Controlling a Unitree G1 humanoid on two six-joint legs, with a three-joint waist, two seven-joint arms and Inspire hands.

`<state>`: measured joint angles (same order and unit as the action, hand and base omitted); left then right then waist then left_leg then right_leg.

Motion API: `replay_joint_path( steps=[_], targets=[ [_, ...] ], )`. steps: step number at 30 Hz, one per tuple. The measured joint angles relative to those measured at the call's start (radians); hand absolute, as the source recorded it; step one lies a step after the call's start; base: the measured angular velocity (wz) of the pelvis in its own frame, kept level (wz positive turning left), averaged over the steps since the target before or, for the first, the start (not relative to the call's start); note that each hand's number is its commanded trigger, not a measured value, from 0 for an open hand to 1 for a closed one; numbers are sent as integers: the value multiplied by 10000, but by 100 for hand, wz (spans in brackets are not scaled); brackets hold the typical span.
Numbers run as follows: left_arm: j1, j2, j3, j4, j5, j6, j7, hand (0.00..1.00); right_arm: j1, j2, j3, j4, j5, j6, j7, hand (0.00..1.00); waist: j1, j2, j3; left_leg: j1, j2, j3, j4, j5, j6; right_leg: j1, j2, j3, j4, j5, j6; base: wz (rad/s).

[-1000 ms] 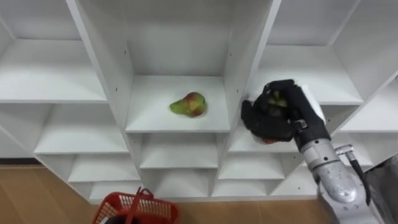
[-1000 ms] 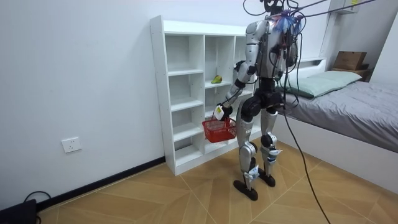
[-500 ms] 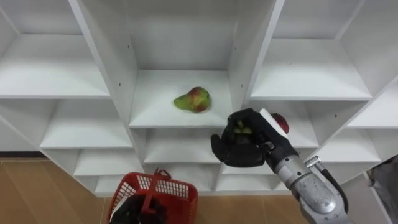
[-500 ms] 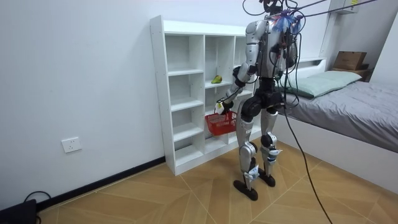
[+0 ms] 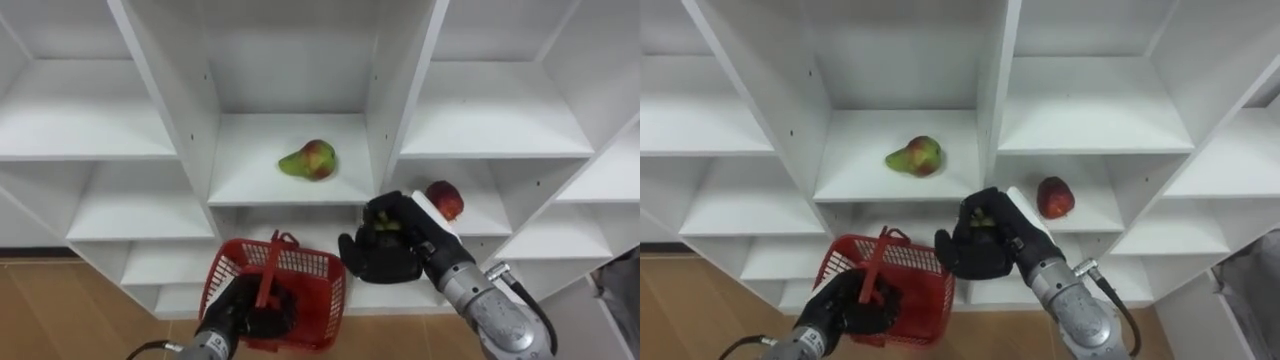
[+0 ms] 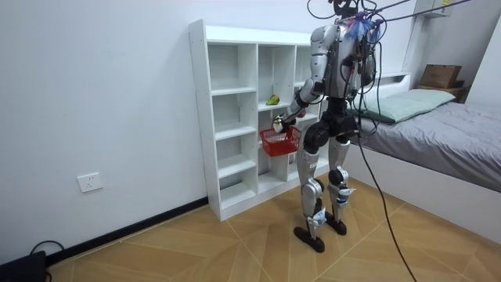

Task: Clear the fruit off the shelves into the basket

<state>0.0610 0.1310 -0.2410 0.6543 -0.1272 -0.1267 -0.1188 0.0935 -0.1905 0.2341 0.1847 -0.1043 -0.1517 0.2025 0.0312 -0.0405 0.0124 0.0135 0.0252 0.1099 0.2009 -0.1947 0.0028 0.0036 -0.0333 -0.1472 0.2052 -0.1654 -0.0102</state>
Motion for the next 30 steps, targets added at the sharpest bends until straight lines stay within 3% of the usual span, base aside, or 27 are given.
replay_joint_path(
  steps=[6,11,18,25,30],
  targets=[
    [-39,-4,-269,-306,-145,-161,-227,100,-12,68,318,363,4,-6,-140,100,10,-6,7,-2,-1,7,49,0,0,12,-8,33,-1,0,-1,0],
    [-40,24,-753,-671,-390,-319,-242,100,-277,257,520,1271,642,-5,-620,100,18,-6,63,-40,-5,6,52,0,0,-12,-8,32,-14,-6,4,0],
    [-57,22,-847,-670,-383,-361,-440,100,-420,337,581,1669,1068,-29,-980,100,18,30,85,-107,-4,8,50,0,-1,-79,-4,38,-17,-7,4,0],
    [-144,-20,-785,-671,-396,-561,-722,100,-989,410,579,2142,1588,-412,-1504,100,14,34,88,-118,-2,88,44,0,0,-124,6,71,12,-6,3,-1],
    [-147,14,-995,-707,-639,-569,-952,100,-1299,468,609,2711,1713,-465,-1766,100,3,30,89,-191,-15,13,53,1,1,-159,8,31,-6,-7,4,3]
  ],
)
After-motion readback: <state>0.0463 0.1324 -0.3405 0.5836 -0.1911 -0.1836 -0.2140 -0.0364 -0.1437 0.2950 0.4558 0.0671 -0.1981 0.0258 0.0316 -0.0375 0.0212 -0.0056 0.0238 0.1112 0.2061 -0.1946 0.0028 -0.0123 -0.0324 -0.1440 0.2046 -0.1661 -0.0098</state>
